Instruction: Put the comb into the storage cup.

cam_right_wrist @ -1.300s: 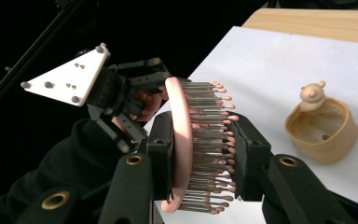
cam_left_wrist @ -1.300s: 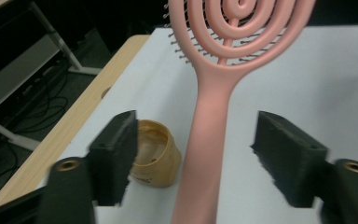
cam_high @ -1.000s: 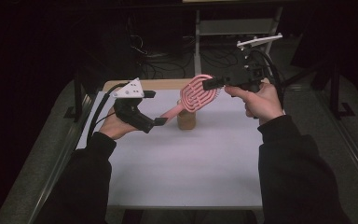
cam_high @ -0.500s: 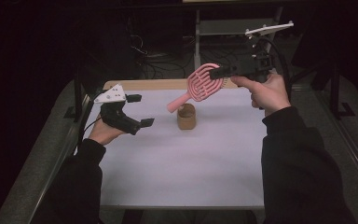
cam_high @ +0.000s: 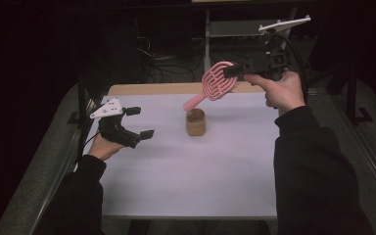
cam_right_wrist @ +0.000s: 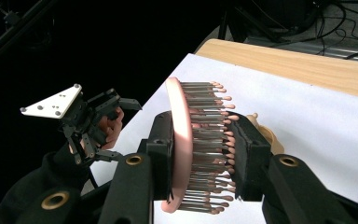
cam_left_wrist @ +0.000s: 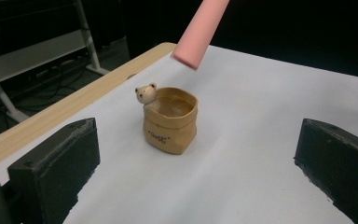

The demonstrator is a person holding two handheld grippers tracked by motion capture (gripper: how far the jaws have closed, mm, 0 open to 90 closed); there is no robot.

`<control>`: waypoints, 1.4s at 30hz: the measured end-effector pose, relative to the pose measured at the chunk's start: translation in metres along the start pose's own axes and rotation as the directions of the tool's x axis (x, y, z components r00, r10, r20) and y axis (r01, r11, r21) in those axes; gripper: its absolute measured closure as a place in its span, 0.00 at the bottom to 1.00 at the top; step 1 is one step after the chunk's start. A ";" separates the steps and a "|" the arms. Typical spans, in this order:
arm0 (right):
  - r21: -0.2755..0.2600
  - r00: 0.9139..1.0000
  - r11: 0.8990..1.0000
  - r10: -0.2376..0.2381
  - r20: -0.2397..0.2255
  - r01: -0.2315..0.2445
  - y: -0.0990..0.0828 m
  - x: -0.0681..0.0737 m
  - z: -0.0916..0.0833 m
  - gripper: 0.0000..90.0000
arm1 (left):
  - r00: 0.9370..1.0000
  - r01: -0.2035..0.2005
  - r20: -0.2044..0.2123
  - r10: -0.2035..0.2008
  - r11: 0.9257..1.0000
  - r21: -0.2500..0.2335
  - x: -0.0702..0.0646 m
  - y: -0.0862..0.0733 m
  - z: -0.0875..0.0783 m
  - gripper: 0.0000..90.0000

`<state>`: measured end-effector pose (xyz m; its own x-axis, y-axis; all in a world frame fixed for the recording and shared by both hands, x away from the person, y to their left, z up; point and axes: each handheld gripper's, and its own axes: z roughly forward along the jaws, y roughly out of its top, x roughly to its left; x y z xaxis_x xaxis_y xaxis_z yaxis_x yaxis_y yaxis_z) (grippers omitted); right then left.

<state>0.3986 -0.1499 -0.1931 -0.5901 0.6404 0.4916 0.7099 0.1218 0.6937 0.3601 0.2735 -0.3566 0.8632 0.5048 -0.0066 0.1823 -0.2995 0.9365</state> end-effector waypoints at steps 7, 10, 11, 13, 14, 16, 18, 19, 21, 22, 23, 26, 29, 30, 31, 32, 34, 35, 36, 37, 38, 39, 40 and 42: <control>0.003 1.000 1.000 0.010 0.015 -0.010 0.002 -0.005 -0.002 0.71 | 1.000 0.017 -0.023 -0.018 1.000 -0.022 0.004 -0.011 -0.008 0.00; 0.005 1.000 1.000 0.015 0.028 -0.015 0.002 -0.007 -0.003 0.71 | 0.999 0.022 -0.024 -0.023 0.999 -0.026 0.004 -0.016 -0.010 0.00; 0.006 0.999 1.000 0.017 0.033 -0.017 0.002 -0.008 -0.003 0.71 | 0.999 0.022 -0.024 -0.023 0.999 -0.025 0.005 -0.017 -0.011 0.00; 0.007 0.999 1.000 0.021 0.041 -0.022 0.002 -0.010 -0.003 0.71 | 0.999 0.026 -0.026 -0.027 0.999 -0.031 0.005 -0.020 -0.013 0.00; 0.007 0.999 1.000 0.021 0.041 -0.022 0.002 -0.010 -0.003 0.71 | 0.999 0.026 -0.026 -0.027 0.999 -0.031 0.005 -0.020 -0.013 0.00; 0.006 0.998 1.000 0.029 0.052 -0.029 0.002 -0.014 -0.003 0.71 | 0.999 0.031 -0.032 -0.032 0.999 -0.034 0.005 -0.025 -0.014 0.00; 0.009 0.998 0.999 0.033 0.053 -0.034 0.001 -0.016 -0.003 0.71 | 0.999 0.031 -0.034 -0.032 0.999 -0.034 0.005 -0.026 -0.015 0.00; 0.009 0.998 0.999 0.038 0.059 -0.038 0.001 -0.018 -0.003 0.71 | 0.999 0.030 -0.036 -0.031 0.999 -0.036 0.006 -0.028 -0.016 0.00; 0.008 0.997 0.999 0.040 0.061 -0.040 0.001 -0.018 -0.003 0.71 | 0.998 0.037 -0.039 -0.039 0.998 -0.040 0.006 -0.031 -0.018 0.00; 0.008 0.997 0.999 0.040 0.061 -0.040 0.001 -0.018 -0.003 0.71 | 0.998 0.037 -0.039 -0.039 0.998 -0.040 0.006 -0.031 -0.018 0.00; 0.011 0.997 0.999 0.043 0.064 -0.044 0.000 -0.021 -0.002 0.71 | 0.998 0.044 -0.042 -0.045 0.998 -0.041 0.007 -0.036 -0.020 0.00; 0.013 0.996 0.999 0.046 0.072 -0.047 -0.001 -0.023 -0.001 0.71 | 0.997 0.052 -0.046 -0.054 0.998 -0.046 0.007 -0.040 -0.023 0.00; 0.019 0.996 0.998 0.050 0.072 -0.052 -0.001 -0.025 0.002 0.71 | 0.997 0.059 -0.050 -0.061 0.997 -0.051 0.007 -0.044 -0.025 0.00; 0.021 0.996 0.998 0.051 0.073 -0.053 -0.001 -0.026 0.003 0.71 | 0.997 0.062 -0.051 -0.064 0.997 -0.052 0.007 -0.046 -0.026 0.00; 0.023 0.996 0.998 0.051 0.075 -0.053 -0.002 -0.027 0.004 0.71 | 0.997 0.063 -0.052 -0.065 0.997 -0.049 0.008 -0.047 -0.026 0.00; 0.026 0.996 0.998 0.054 0.077 -0.056 -0.002 -0.028 0.006 0.71 | 0.997 0.063 -0.052 -0.065 0.997 -0.049 0.008 -0.047 -0.026 0.00; 0.033 0.995 0.998 0.055 0.079 -0.058 -0.002 -0.030 0.008 0.71 | 0.996 0.077 -0.036 -0.079 0.996 -0.033 0.009 -0.051 -0.026 0.00; 0.034 0.995 0.998 0.055 0.084 -0.058 -0.003 -0.031 0.009 0.71 | 0.996 0.079 -0.033 -0.080 0.996 -0.037 0.009 -0.052 -0.026 0.00; 0.035 0.995 0.998 0.055 0.086 -0.058 -0.003 -0.032 0.011 0.71 | 0.996 0.080 -0.034 -0.081 0.996 -0.041 0.008 -0.053 -0.026 0.00; 0.035 0.995 0.998 0.055 0.086 -0.058 -0.003 -0.032 0.011 0.71 | 0.996 0.080 -0.034 -0.081 0.996 -0.041 0.008 -0.053 -0.026 0.00; 0.040 0.995 0.998 0.054 0.088 -0.057 -0.003 -0.033 0.013 0.71 | 0.996 0.080 -0.036 -0.082 0.996 -0.046 0.007 -0.055 -0.026 0.00; 0.040 0.995 0.997 0.057 0.088 -0.060 -0.003 -0.034 0.014 0.71 | 0.996 0.080 -0.036 -0.081 0.996 -0.045 0.007 -0.056 -0.026 0.00; 0.039 0.994 0.997 0.058 0.089 -0.061 -0.003 -0.035 0.014 0.71 | 0.996 0.078 -0.036 -0.080 0.996 -0.046 0.006 -0.057 -0.026 0.00; 0.037 0.994 0.997 0.063 0.090 -0.067 -0.002 -0.036 0.016 0.71 | 0.996 0.080 -0.041 -0.082 0.995 -0.051 0.006 -0.059 -0.026 0.00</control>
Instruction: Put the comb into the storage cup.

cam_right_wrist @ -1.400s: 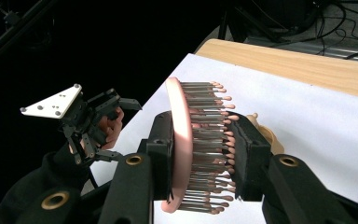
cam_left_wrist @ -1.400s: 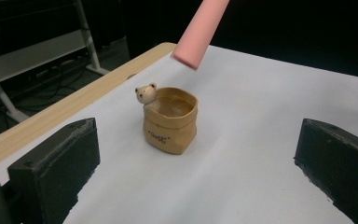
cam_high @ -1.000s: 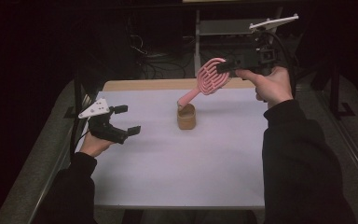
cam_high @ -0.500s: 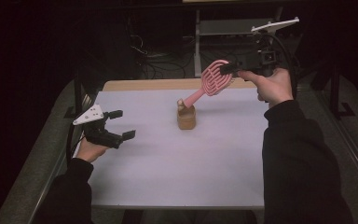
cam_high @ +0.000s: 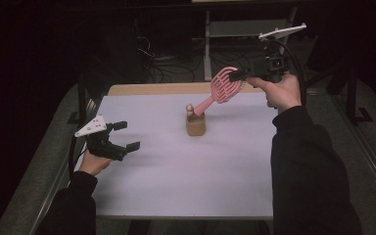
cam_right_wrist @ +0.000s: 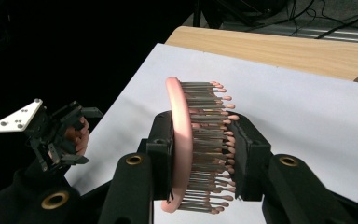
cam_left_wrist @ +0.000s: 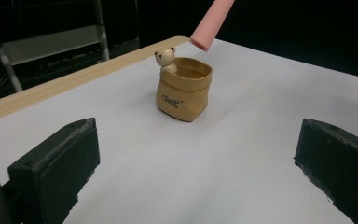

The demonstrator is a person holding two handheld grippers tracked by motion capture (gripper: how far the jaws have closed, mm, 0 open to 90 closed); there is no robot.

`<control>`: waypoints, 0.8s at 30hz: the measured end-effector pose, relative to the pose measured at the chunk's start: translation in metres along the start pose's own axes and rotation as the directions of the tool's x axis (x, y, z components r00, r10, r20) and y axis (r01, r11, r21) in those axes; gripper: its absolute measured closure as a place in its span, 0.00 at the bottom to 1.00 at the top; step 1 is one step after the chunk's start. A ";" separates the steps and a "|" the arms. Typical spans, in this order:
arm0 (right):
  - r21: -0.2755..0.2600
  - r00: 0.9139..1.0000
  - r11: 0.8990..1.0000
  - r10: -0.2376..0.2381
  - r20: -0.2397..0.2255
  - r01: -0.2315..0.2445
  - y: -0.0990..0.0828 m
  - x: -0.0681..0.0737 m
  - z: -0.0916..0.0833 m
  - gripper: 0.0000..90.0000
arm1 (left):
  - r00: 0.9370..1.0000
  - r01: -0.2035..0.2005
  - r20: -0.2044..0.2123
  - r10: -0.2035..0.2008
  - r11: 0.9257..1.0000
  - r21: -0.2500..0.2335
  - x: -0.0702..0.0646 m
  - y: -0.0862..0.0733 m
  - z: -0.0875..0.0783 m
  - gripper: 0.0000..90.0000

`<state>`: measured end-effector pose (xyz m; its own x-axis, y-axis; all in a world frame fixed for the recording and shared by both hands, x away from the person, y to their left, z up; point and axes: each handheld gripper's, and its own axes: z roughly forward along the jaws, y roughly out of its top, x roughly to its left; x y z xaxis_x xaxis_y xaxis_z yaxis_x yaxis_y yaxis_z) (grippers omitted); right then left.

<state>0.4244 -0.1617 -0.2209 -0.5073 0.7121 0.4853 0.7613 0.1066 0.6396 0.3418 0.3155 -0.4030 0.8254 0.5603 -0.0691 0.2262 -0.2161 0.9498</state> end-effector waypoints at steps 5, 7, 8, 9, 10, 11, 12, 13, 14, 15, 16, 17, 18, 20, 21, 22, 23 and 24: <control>0.007 1.000 1.000 0.002 0.005 -0.002 0.000 -0.001 0.005 0.71 | 1.000 0.018 -0.004 -0.018 1.000 -0.019 -0.001 -0.005 -0.005 0.00; 0.008 1.000 1.000 0.003 0.006 -0.003 0.001 -0.002 0.007 0.71 | 1.000 0.024 -0.009 -0.024 0.999 -0.025 0.000 -0.007 -0.007 0.00; 0.008 1.000 1.000 0.004 0.007 -0.004 0.001 -0.003 0.008 0.71 | 1.000 0.024 -0.011 -0.024 0.999 -0.025 0.000 -0.008 -0.008 0.00; 0.011 1.000 1.000 0.005 0.009 -0.005 0.001 -0.003 0.009 0.71 | 1.000 0.026 -0.013 -0.026 0.999 -0.025 0.000 -0.010 -0.008 0.00; 0.014 1.000 1.000 0.005 0.014 -0.006 0.001 -0.004 0.010 0.71 | 1.000 0.026 -0.015 -0.027 0.999 -0.027 0.000 -0.011 -0.009 0.00; 0.019 1.000 1.000 0.004 0.016 -0.004 0.000 -0.004 0.012 0.71 | 1.000 0.019 -0.020 -0.020 1.000 -0.023 0.000 -0.013 -0.009 0.00; 0.024 1.000 1.000 0.001 0.018 -0.001 0.000 -0.004 0.013 0.71 | 1.000 0.018 -0.024 -0.019 1.000 -0.023 -0.001 -0.014 -0.009 0.00; 0.029 1.000 1.000 -0.005 0.018 0.004 0.000 -0.004 0.015 0.71 | 1.000 0.014 -0.024 -0.015 1.000 -0.027 -0.001 -0.016 -0.009 0.00; 0.033 1.000 0.999 -0.004 0.021 0.004 0.000 -0.004 0.016 0.71 | 0.999 0.015 -0.027 -0.016 0.999 -0.035 -0.001 -0.017 -0.010 0.00; 0.036 1.000 0.999 -0.005 0.023 0.004 0.000 -0.005 0.018 0.71 | 0.999 0.012 -0.033 -0.014 0.999 -0.037 -0.001 -0.019 -0.010 0.00; 0.040 1.000 0.999 -0.007 0.029 0.005 0.000 -0.005 0.019 0.71 | 0.999 0.015 -0.035 -0.017 0.999 -0.044 -0.002 -0.020 -0.011 0.00; 0.043 0.999 0.999 -0.010 0.035 0.008 0.000 -0.005 0.021 0.71 | 0.999 0.017 -0.039 -0.019 0.999 -0.049 -0.001 -0.022 -0.012 0.00; 0.043 0.999 0.999 -0.010 0.035 0.008 0.000 -0.005 0.021 0.71 | 0.999 0.017 -0.039 -0.019 0.999 -0.049 -0.001 -0.022 -0.012 0.00; 0.050 0.999 0.999 -0.009 0.042 0.007 0.000 -0.006 0.024 0.71 | 0.999 0.024 -0.046 -0.027 0.998 -0.057 -0.001 -0.025 -0.015 0.00; 0.050 0.999 0.999 -0.009 0.042 0.007 0.000 -0.005 0.025 0.71 | 0.998 0.029 -0.060 -0.033 0.997 -0.071 0.000 -0.028 -0.018 0.00; 0.051 0.999 0.999 -0.008 0.041 0.006 0.001 -0.005 0.026 0.71 | 0.997 0.033 -0.065 -0.038 0.996 -0.078 0.000 -0.030 -0.020 0.00; 0.053 0.999 0.999 -0.007 0.039 0.005 0.001 -0.006 0.027 0.71 | 0.996 0.035 -0.074 -0.041 0.996 -0.087 0.000 -0.032 -0.021 0.00; 0.056 0.999 0.998 -0.006 0.037 0.004 0.001 -0.006 0.028 0.71 | 0.995 0.036 -0.084 -0.044 0.995 -0.097 0.000 -0.034 -0.022 0.00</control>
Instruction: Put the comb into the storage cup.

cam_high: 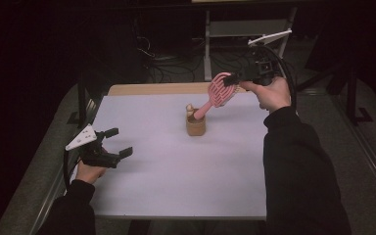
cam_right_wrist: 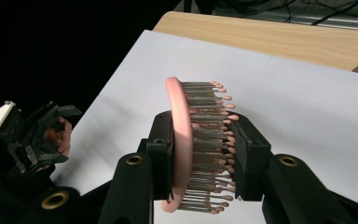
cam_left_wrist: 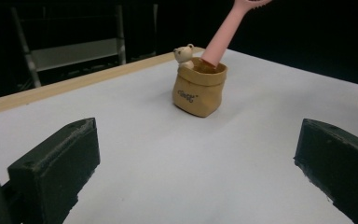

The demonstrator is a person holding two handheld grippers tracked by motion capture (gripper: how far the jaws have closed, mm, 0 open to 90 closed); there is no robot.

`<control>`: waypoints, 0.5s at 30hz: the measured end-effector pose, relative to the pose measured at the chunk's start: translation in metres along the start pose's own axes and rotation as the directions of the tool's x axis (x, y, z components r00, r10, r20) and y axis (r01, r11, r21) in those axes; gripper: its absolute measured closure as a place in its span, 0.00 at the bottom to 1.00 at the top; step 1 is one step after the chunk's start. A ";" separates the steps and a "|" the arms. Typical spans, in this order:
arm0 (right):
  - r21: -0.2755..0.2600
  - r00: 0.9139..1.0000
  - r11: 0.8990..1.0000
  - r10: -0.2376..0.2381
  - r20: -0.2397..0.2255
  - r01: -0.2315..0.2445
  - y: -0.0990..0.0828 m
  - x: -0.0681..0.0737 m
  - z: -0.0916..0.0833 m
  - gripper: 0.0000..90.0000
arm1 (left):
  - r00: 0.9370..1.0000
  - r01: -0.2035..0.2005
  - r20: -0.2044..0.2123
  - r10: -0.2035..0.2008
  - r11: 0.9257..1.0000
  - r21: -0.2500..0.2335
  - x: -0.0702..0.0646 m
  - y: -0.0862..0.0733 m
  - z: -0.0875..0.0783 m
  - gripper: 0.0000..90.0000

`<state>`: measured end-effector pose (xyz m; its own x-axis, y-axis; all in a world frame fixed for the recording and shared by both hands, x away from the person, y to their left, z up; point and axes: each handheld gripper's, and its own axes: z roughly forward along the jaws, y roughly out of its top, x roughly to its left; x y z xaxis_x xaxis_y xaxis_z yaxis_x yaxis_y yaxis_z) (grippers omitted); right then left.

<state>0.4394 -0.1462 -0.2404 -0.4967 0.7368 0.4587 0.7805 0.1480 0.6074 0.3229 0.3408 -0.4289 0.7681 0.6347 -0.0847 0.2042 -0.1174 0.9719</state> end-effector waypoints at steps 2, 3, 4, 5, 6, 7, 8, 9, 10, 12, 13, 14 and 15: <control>0.005 1.000 1.000 0.001 0.002 -0.001 0.000 -0.001 0.003 0.71 | 1.000 0.006 -0.007 -0.006 1.000 -0.003 0.000 -0.003 -0.002 0.00; 0.006 1.000 1.000 0.001 0.004 -0.001 0.000 -0.001 0.005 0.71 | 1.000 0.006 -0.007 -0.006 1.000 -0.003 0.000 -0.003 -0.002 0.00; 0.006 1.000 1.000 0.001 0.004 -0.001 0.000 -0.001 0.005 0.71 | 1.000 0.006 -0.010 -0.006 1.000 -0.008 0.000 -0.004 -0.003 0.00; 0.011 1.000 1.000 0.002 0.005 -0.002 0.001 -0.002 0.007 0.71 | 1.000 0.009 -0.015 -0.009 1.000 -0.010 0.001 -0.006 -0.005 0.00; 0.013 1.000 1.000 0.003 0.005 -0.003 0.001 -0.002 0.009 0.71 | 1.000 0.009 -0.020 -0.009 1.000 -0.012 0.001 -0.008 -0.006 0.00; 0.013 1.000 1.000 0.003 0.005 -0.003 0.001 -0.002 0.009 0.71 | 1.000 0.009 -0.020 -0.009 1.000 -0.012 0.001 -0.008 -0.006 0.00; 0.016 1.000 1.000 0.005 0.005 -0.005 0.001 -0.003 0.011 0.71 | 1.000 0.016 -0.024 -0.017 1.000 -0.022 0.000 -0.011 -0.007 0.00; 0.018 1.000 1.000 0.006 0.007 -0.007 0.001 -0.003 0.012 0.71 | 0.999 0.020 -0.024 -0.021 1.000 -0.020 0.000 -0.012 -0.007 0.00; 0.019 1.000 1.000 0.006 0.008 -0.006 0.001 -0.004 0.014 0.71 | 0.999 0.017 -0.026 -0.018 1.000 -0.022 0.000 -0.013 -0.008 0.00; 0.024 1.000 1.000 0.008 0.006 -0.008 0.001 -0.004 0.016 0.71 | 1.000 0.017 -0.025 -0.017 1.000 -0.018 0.000 -0.015 -0.008 0.00; 0.024 1.000 1.000 0.007 0.006 -0.007 0.001 -0.004 0.018 0.71 | 0.999 0.019 -0.026 -0.019 1.000 -0.017 -0.001 -0.017 -0.008 0.00; 0.027 1.000 1.000 0.007 0.008 -0.007 0.001 -0.004 0.019 0.71 | 0.999 0.019 -0.027 -0.020 1.000 -0.014 -0.001 -0.018 -0.009 0.00; 0.029 1.000 1.000 0.007 0.009 -0.007 0.001 -0.004 0.020 0.71 | 0.999 0.019 -0.028 -0.019 1.000 -0.010 -0.001 -0.019 -0.009 0.00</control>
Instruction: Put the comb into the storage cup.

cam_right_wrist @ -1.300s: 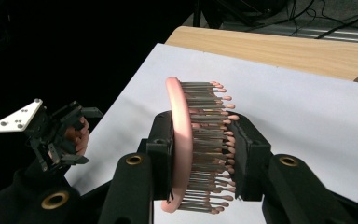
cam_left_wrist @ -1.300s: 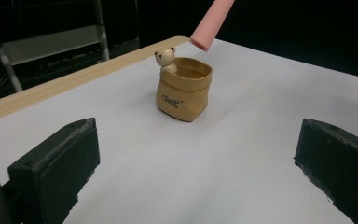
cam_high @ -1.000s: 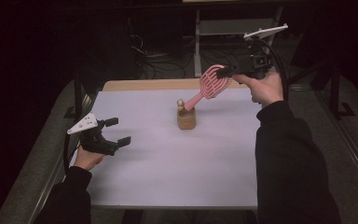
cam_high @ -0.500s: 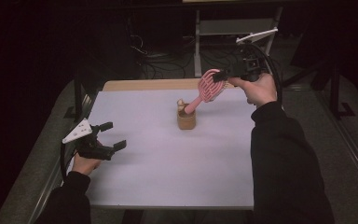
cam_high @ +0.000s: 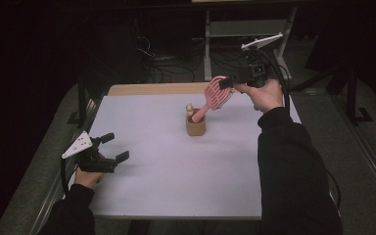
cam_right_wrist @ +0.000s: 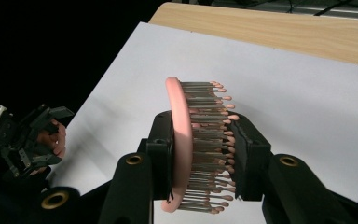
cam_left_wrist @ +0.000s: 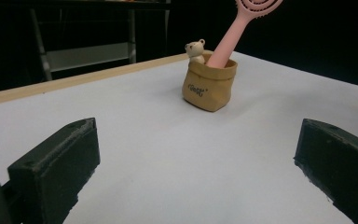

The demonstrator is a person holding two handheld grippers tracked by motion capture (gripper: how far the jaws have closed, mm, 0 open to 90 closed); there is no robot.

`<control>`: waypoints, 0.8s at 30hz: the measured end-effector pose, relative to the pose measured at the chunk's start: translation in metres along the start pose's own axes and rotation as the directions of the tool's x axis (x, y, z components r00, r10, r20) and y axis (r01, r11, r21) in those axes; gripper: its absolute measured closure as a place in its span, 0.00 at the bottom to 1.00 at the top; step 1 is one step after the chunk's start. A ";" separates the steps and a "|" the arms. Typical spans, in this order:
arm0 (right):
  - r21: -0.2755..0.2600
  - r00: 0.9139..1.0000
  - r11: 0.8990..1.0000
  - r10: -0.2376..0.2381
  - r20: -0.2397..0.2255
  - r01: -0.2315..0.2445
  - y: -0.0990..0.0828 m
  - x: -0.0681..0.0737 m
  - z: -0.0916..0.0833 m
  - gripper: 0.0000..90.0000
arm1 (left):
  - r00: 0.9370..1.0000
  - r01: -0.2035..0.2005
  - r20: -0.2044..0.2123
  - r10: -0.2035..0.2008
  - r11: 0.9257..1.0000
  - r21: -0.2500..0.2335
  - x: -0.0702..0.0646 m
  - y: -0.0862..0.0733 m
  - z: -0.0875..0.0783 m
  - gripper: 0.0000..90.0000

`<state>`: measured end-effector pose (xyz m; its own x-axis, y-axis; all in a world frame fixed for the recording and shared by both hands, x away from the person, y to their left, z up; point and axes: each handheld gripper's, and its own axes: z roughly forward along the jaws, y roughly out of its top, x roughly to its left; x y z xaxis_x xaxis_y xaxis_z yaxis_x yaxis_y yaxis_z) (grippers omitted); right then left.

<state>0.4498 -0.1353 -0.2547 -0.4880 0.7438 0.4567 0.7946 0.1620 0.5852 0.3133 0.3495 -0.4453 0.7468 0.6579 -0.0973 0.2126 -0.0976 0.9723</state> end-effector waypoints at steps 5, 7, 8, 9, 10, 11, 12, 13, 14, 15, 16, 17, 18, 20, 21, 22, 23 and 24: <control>0.005 1.000 1.000 0.004 0.001 -0.004 0.000 0.000 0.007 0.71 | 1.000 0.002 -0.012 -0.002 1.000 0.002 0.001 -0.003 -0.002 0.00; 0.011 1.000 1.000 0.001 0.002 -0.001 0.000 -0.001 0.010 0.71 | 1.000 0.000 -0.015 0.000 1.000 0.002 0.001 -0.004 -0.003 0.00; 0.014 1.000 1.000 0.002 0.001 -0.002 -0.001 -0.001 0.012 0.71 | 1.000 0.003 -0.016 -0.003 1.000 0.002 0.001 -0.004 -0.003 0.00; 0.017 1.000 1.000 0.004 -0.001 -0.004 -0.001 -0.002 0.014 0.71 | 1.000 0.005 -0.016 -0.005 1.000 0.002 0.001 -0.004 -0.003 0.00; 0.020 1.000 1.000 0.005 -0.001 -0.005 -0.002 -0.003 0.016 0.71 | 1.000 0.006 -0.016 -0.006 1.000 0.004 0.001 -0.005 -0.003 0.00; 0.020 1.000 1.000 0.006 -0.001 -0.006 -0.002 -0.003 0.017 0.71 | 1.000 0.006 -0.018 -0.006 1.000 -0.002 0.001 -0.006 -0.003 0.00; 0.021 1.000 1.000 0.008 -0.002 -0.008 -0.003 -0.004 0.018 0.71 | 1.000 0.006 -0.018 -0.006 1.000 -0.002 0.001 -0.006 -0.003 0.00; 0.022 1.000 1.000 0.012 -0.002 -0.012 -0.003 -0.005 0.019 0.70 | 1.000 0.009 -0.018 -0.009 1.000 0.004 0.002 -0.008 -0.004 0.00; 0.019 1.000 1.000 0.013 -0.002 -0.013 -0.004 -0.006 0.020 0.71 | 1.000 0.010 -0.018 -0.010 1.000 0.003 0.002 -0.009 -0.004 0.00; 0.019 1.000 1.000 0.014 -0.005 -0.014 -0.004 -0.006 0.021 0.71 | 1.000 0.010 -0.021 -0.010 1.000 0.003 0.002 -0.009 -0.005 0.00; 0.019 1.000 1.000 0.017 -0.007 -0.017 -0.005 -0.007 0.022 0.70 | 1.000 0.013 -0.022 -0.013 1.000 -0.002 0.002 -0.010 -0.006 0.00; 0.019 1.000 1.000 0.021 -0.009 -0.021 -0.005 -0.008 0.023 0.71 | 1.000 0.015 -0.023 -0.015 1.000 -0.004 0.002 -0.010 -0.006 0.00; 0.021 1.000 0.999 0.026 -0.008 -0.026 -0.006 -0.009 0.024 0.70 | 1.000 0.011 -0.026 -0.011 1.000 -0.001 0.002 -0.010 -0.007 0.00; 0.024 1.000 0.999 0.028 -0.007 -0.028 -0.007 -0.010 0.027 0.70 | 1.000 0.010 -0.027 -0.010 1.000 0.003 0.002 -0.012 -0.007 0.00; 0.023 0.999 0.999 0.030 -0.012 -0.030 -0.008 -0.011 0.028 0.70 | 1.000 0.011 -0.027 -0.010 1.000 0.006 0.002 -0.012 -0.007 0.00; 0.024 0.999 0.999 0.035 -0.014 -0.035 -0.008 -0.011 0.028 0.70 | 1.000 0.009 -0.027 -0.009 1.000 0.009 0.002 -0.013 -0.007 0.00; 0.021 0.999 0.999 0.042 -0.019 -0.041 -0.009 -0.011 0.029 0.70 | 1.000 0.008 -0.028 -0.007 1.000 0.011 0.001 -0.013 -0.007 0.00; 0.018 0.999 0.999 0.044 -0.023 -0.044 -0.010 -0.012 0.030 0.70 | 1.000 0.007 -0.029 -0.006 1.000 0.013 0.001 -0.013 -0.007 0.00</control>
<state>0.4586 -0.1261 -0.2865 -0.4604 0.7351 0.4977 0.8216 0.1405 0.5525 0.3072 0.3564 -0.4570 0.7267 0.6801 -0.0971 0.2254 -0.1025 0.9688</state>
